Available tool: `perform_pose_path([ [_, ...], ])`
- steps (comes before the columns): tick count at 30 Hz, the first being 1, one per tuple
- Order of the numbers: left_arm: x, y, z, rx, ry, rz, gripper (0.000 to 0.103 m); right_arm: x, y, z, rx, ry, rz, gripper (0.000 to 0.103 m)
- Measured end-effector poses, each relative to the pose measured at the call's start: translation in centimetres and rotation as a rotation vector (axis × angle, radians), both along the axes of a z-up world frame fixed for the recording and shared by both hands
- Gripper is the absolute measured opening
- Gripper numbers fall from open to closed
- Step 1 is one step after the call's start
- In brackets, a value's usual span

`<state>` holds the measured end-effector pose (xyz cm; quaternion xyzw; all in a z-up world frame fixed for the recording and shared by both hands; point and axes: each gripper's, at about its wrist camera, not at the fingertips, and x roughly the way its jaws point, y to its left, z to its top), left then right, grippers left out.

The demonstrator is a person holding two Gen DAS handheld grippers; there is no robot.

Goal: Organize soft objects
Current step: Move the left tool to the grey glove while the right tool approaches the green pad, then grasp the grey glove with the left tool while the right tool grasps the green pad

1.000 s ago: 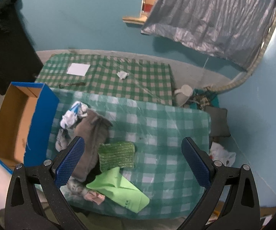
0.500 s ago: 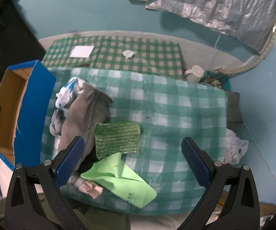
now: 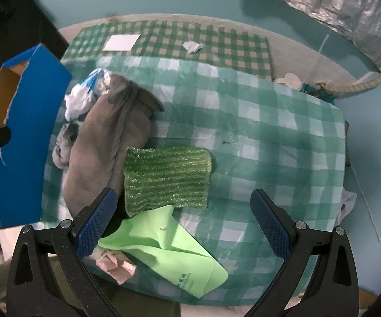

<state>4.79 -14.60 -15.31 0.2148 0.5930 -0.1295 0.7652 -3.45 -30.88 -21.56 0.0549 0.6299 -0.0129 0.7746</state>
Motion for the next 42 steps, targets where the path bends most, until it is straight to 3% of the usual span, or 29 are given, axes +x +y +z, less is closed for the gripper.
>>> perform_pose_path([
  [13, 0.4, -1.5, -3.9, 0.038, 0.049, 0.000, 0.088, 1.1, 2.4, -3.0, -0.008, 0.051, 0.098, 0.100],
  [26, 0.7, -1.9, -5.5, 0.050, 0.073, 0.023, 0.088, 1.5, 2.2, -5.5, -0.040, 0.103, 0.083, 0.099],
  [28, 0.8, -2.1, -5.7, 0.042, 0.080, 0.022, 0.088, 1.7, 1.8, -5.9, -0.038, 0.108, 0.073, 0.086],
  [32, 0.8, -2.6, -6.2, 0.022, 0.109, 0.021, 0.088, 1.9, 0.6, -7.4, -0.013, 0.149, 0.051, 0.076],
  [37, 0.7, -3.1, -6.8, 0.022, 0.129, 0.017, 0.088, 1.8, -1.2, -8.5, 0.002, 0.154, 0.017, 0.053],
  [42, 0.6, -4.1, -6.6, -0.006, 0.142, 0.006, 0.088, 1.7, -3.0, -8.5, 0.029, 0.129, -0.016, 0.040],
])
